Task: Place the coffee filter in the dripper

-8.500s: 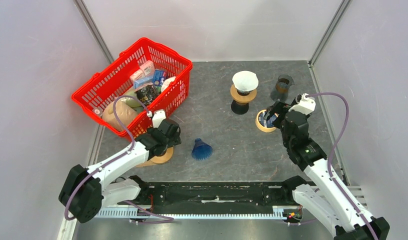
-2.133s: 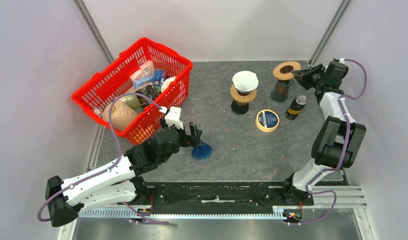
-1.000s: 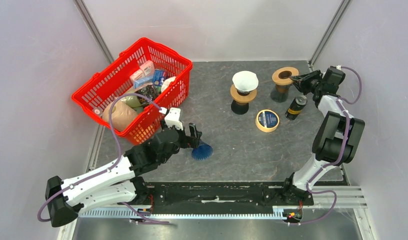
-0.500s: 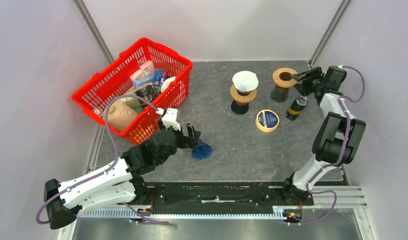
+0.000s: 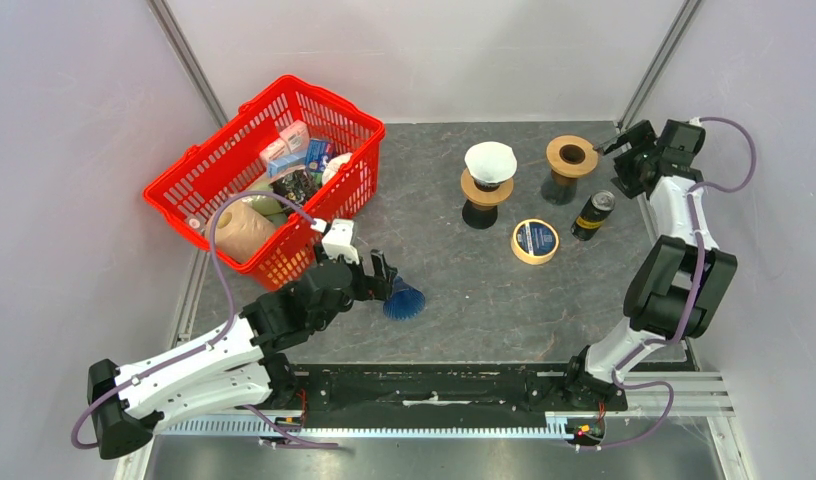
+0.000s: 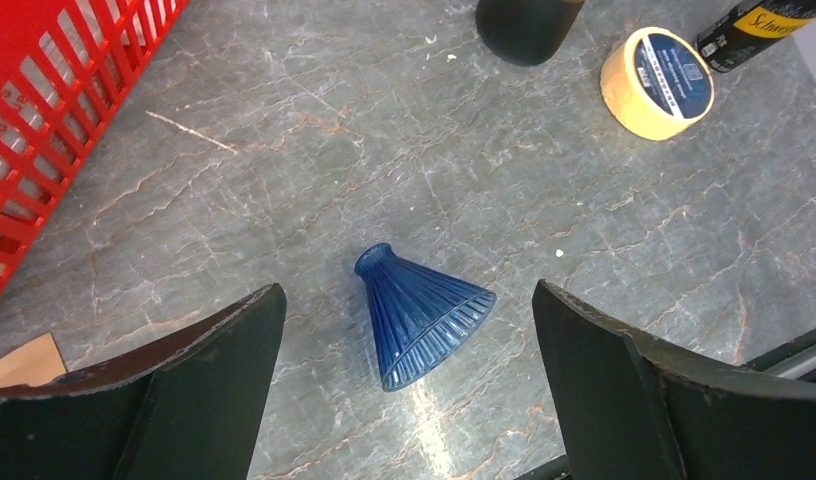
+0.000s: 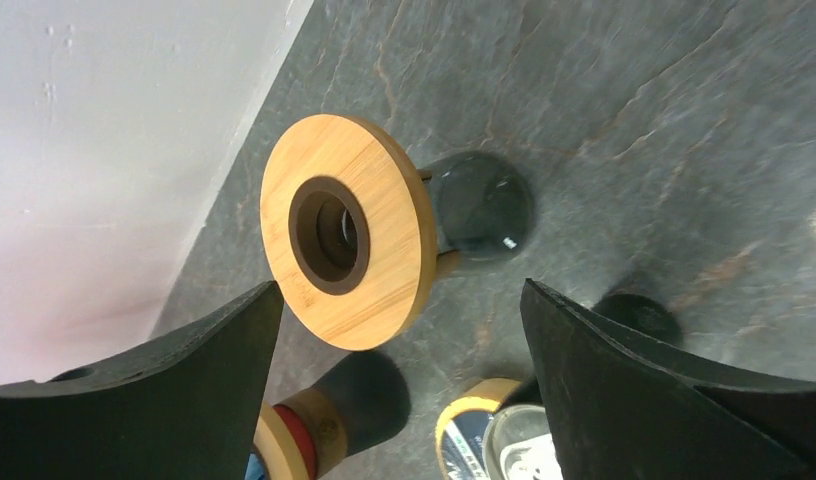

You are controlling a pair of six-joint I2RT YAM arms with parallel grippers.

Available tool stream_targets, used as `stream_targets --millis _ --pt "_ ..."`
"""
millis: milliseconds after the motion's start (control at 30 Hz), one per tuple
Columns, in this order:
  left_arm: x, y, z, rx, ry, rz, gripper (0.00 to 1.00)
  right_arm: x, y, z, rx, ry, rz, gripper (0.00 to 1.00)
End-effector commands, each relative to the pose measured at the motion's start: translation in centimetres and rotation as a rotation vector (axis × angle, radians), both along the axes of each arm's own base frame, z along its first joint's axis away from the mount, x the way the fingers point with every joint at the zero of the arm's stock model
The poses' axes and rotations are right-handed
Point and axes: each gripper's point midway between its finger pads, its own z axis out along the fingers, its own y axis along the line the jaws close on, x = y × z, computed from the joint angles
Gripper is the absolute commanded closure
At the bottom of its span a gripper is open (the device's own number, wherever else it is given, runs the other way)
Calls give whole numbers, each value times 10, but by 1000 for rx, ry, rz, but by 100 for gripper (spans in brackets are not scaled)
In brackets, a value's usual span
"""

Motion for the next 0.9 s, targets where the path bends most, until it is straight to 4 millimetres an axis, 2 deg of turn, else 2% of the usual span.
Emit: stream_targets --millis 0,100,200,267,400,500,567,667,767,867 --pt "0 11 -6 -18 37 79 0 -14 -23 59 -215 -65 -34 3" --pt "-3 15 -14 -6 68 96 0 -25 -24 76 -266 -91 -36 3" --pt "-6 15 -19 -5 83 88 0 -39 -13 87 -283 -115 4 3" --pt "-8 12 -22 -1 93 64 0 -50 2 95 -287 -135 47 3" --pt "-16 1 -35 48 102 -49 0 -81 51 104 -405 -92 165 3" --pt "-20 -7 -53 81 126 -107 0 -110 82 99 -447 -88 197 3" --pt "-21 -14 -61 97 145 -133 0 -128 95 92 -427 -105 209 3" --pt "-24 -29 -75 132 170 -215 2 -150 103 74 -403 -102 232 3" --pt "-34 -47 -89 160 203 -340 7 -163 108 55 -392 -67 268 3" --pt "-38 -50 -106 203 237 -382 13 -171 113 45 -377 -45 300 3"
